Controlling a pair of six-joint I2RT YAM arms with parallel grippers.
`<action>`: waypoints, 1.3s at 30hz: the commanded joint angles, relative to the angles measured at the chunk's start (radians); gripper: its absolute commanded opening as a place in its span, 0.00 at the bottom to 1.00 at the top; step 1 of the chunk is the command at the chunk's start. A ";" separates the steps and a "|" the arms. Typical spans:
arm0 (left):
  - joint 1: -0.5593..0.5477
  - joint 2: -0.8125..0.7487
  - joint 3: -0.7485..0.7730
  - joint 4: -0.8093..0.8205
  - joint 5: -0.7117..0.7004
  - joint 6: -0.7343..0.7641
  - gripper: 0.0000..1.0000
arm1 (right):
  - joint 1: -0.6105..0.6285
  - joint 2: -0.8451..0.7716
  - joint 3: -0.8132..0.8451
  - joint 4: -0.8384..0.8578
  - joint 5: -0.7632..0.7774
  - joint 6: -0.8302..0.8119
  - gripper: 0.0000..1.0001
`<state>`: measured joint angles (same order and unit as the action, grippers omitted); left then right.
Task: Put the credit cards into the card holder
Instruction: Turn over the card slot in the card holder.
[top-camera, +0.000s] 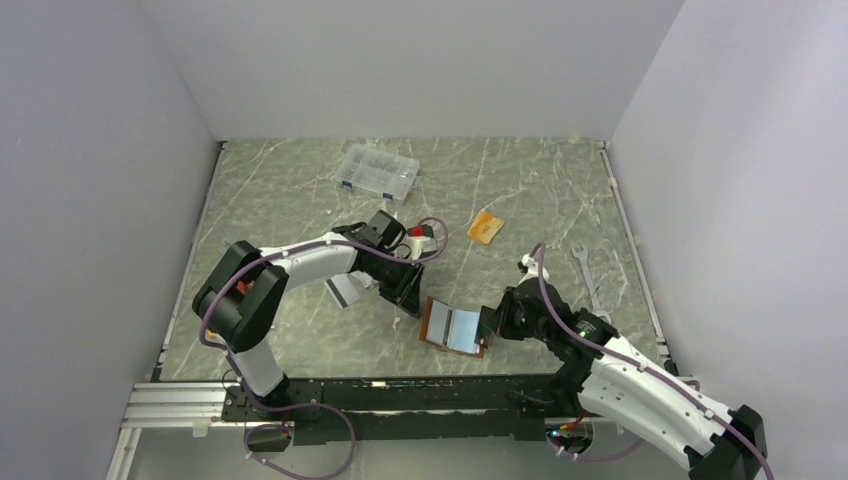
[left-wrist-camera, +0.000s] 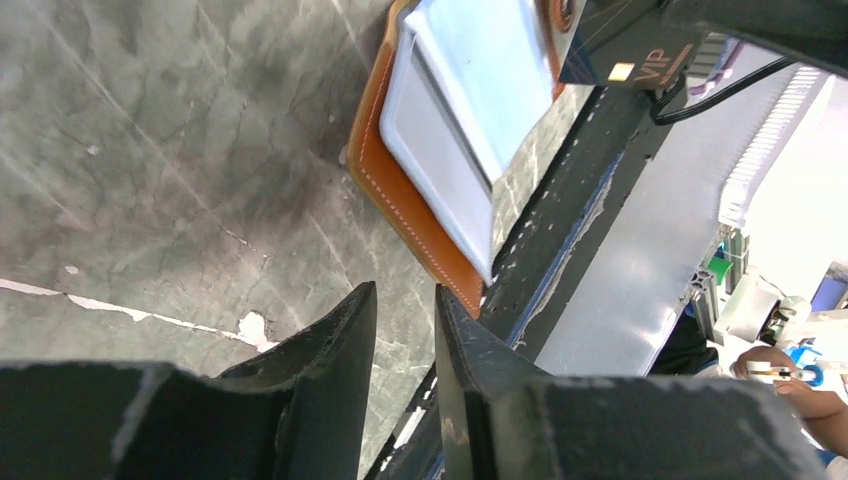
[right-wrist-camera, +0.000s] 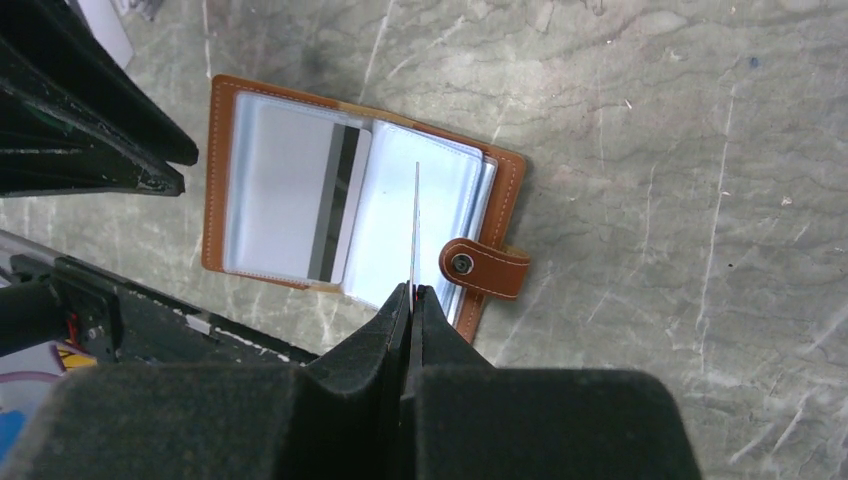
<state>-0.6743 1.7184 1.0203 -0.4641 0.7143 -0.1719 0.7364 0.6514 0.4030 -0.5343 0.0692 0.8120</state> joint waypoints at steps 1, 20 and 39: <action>0.019 -0.013 0.066 -0.035 0.068 0.020 0.35 | 0.007 -0.043 0.035 -0.045 0.003 0.001 0.00; 0.019 -0.026 0.033 0.009 0.096 -0.014 0.32 | 0.036 0.019 0.002 -0.024 0.043 0.019 0.00; -0.004 -0.014 0.049 -0.008 0.065 0.007 0.29 | 0.049 0.024 -0.045 0.064 0.034 0.061 0.00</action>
<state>-0.6678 1.7184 1.0580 -0.4759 0.7868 -0.1787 0.7761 0.6834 0.3759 -0.5255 0.0959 0.8455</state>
